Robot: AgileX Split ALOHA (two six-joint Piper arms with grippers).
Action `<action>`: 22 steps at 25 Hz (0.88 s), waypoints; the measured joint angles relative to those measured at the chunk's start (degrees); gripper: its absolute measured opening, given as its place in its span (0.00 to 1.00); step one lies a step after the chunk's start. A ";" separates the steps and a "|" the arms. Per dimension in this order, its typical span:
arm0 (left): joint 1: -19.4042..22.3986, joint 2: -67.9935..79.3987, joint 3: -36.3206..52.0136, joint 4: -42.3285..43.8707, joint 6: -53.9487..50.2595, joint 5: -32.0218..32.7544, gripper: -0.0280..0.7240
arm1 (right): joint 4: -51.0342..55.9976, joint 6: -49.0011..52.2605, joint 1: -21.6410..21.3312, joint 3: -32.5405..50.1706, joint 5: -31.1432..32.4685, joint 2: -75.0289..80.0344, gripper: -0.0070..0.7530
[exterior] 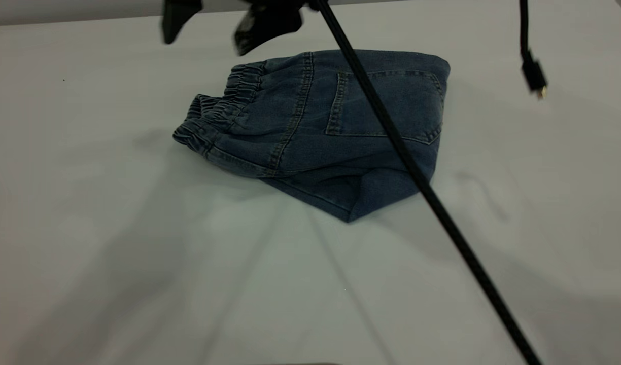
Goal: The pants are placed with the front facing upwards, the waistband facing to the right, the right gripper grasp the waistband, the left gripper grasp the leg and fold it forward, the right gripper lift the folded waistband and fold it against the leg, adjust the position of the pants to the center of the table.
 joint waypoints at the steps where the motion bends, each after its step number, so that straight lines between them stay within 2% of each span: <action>1: 0.00 -0.47 0.00 0.00 0.00 0.00 0.42 | -5.74 6.55 -0.06 -1.35 2.04 0.29 0.68; 3: 0.00 -1.41 0.00 0.02 0.00 -0.05 0.42 | -14.64 17.77 -0.06 -4.28 8.18 1.64 0.67; 5: 0.00 -1.88 0.00 0.07 -0.02 -0.05 0.42 | -20.28 24.25 0.05 -7.67 13.92 3.66 0.67; 8: 0.00 -1.95 0.00 0.13 -0.13 -0.05 0.42 | -20.19 29.39 0.07 -12.58 18.69 7.66 0.66; 15: 0.00 -1.95 0.00 0.13 -0.46 0.27 0.42 | -12.21 42.43 0.12 -21.68 16.98 17.86 0.66; 22: 0.00 -1.95 0.00 -0.05 -2.76 3.76 0.42 | -12.14 55.20 0.12 -23.53 16.18 24.40 0.66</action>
